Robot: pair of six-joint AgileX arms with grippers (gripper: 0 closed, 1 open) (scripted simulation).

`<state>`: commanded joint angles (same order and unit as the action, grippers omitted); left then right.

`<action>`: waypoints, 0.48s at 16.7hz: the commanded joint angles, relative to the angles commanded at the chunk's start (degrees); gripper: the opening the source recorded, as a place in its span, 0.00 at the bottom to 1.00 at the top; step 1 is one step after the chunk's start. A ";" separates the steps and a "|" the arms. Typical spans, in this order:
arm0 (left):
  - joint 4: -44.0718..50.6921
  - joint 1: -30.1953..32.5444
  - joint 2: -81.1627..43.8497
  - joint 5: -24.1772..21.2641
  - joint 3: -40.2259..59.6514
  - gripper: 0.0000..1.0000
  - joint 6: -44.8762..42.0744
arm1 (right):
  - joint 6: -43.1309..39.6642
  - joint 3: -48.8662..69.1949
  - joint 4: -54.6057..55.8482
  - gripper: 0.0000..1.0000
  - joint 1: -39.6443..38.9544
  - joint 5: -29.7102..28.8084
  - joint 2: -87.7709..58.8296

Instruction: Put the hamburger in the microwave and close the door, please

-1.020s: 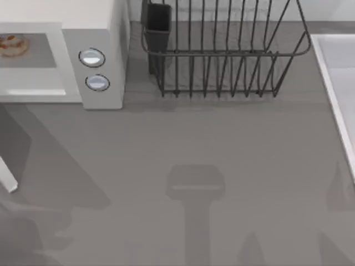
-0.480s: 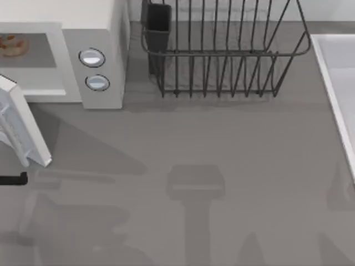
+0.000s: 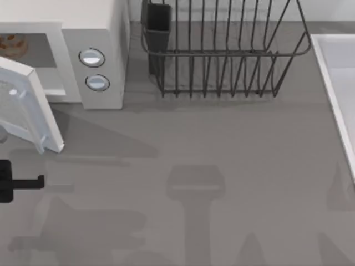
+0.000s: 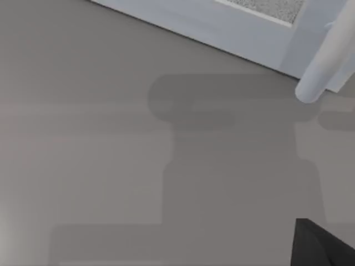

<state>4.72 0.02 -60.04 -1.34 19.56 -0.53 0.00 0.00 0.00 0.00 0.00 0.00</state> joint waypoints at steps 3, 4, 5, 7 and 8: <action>-1.13 0.08 -2.19 -0.01 1.62 0.00 -0.01 | 0.00 0.00 0.00 1.00 0.00 0.00 0.00; -1.99 0.11 -4.11 0.02 2.88 0.00 0.01 | 0.00 0.00 0.00 1.00 0.00 0.00 0.00; -2.99 0.15 -6.55 0.04 4.37 0.00 0.02 | 0.00 0.00 0.00 1.00 0.00 0.00 0.00; -5.22 0.28 -13.14 0.09 7.66 0.00 0.02 | 0.00 0.00 0.00 1.00 0.00 0.00 0.00; -6.40 0.35 -16.72 0.11 9.36 0.00 0.02 | 0.00 0.00 0.00 1.00 0.00 0.00 0.00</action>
<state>-1.68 0.37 -76.76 -1.23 28.92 -0.50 0.00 0.00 0.00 0.00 0.00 0.00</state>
